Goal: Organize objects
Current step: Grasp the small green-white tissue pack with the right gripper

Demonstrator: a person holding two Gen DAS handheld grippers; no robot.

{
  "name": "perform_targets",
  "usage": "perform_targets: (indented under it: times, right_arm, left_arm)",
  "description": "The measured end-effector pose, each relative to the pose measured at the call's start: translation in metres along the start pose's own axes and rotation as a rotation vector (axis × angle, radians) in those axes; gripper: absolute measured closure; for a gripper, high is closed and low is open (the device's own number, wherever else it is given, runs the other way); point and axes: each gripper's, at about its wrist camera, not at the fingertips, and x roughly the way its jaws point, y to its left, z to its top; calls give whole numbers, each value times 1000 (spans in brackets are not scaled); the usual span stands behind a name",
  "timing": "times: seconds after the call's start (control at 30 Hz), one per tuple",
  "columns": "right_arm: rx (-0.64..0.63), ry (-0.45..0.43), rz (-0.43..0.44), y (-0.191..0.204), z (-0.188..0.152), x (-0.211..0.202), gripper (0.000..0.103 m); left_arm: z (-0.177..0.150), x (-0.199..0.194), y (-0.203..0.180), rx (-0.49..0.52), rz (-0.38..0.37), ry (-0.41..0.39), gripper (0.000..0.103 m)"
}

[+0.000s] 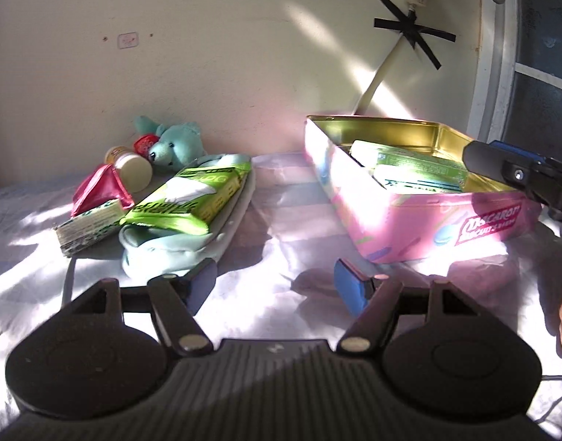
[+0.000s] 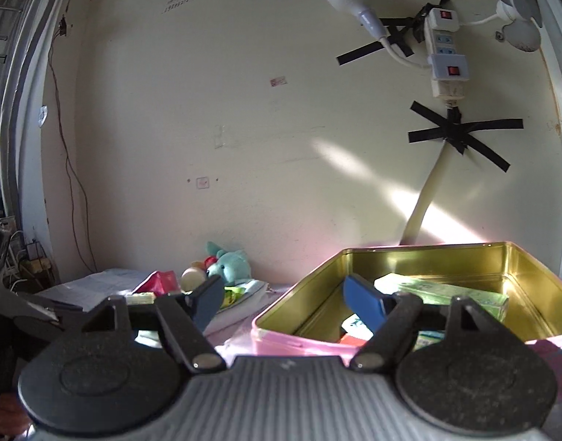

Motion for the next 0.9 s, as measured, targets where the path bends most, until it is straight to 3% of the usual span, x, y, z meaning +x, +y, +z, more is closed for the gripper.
perform_targets:
  times: [0.13, 0.33, 0.43, 0.57, 0.73, 0.9]
  right_arm:
    - [-59, 69, 61, 26, -13, 11, 29]
    - [-142, 129, 121, 56, -20, 24, 29]
    - [-198, 165, 154, 73, -17, 40, 31]
    - [-317, 195, 216, 104, -8, 74, 34]
    - [-571, 224, 276, 162, -6, 138, 36]
    - [-765, 253, 294, 211, -18, 190, 35]
  left_arm:
    - [-15, -1, 37, -92, 77, 41, 31]
    - [-30, -11, 82, -183, 225, 33, 31]
    - [-30, -19, 104, -260, 266, -5, 31]
    - [-35, -28, 131, -367, 376, -72, 29]
    - [-43, -36, 163, -585, 385, -98, 29]
    - [-46, -44, 169, -636, 411, -115, 29]
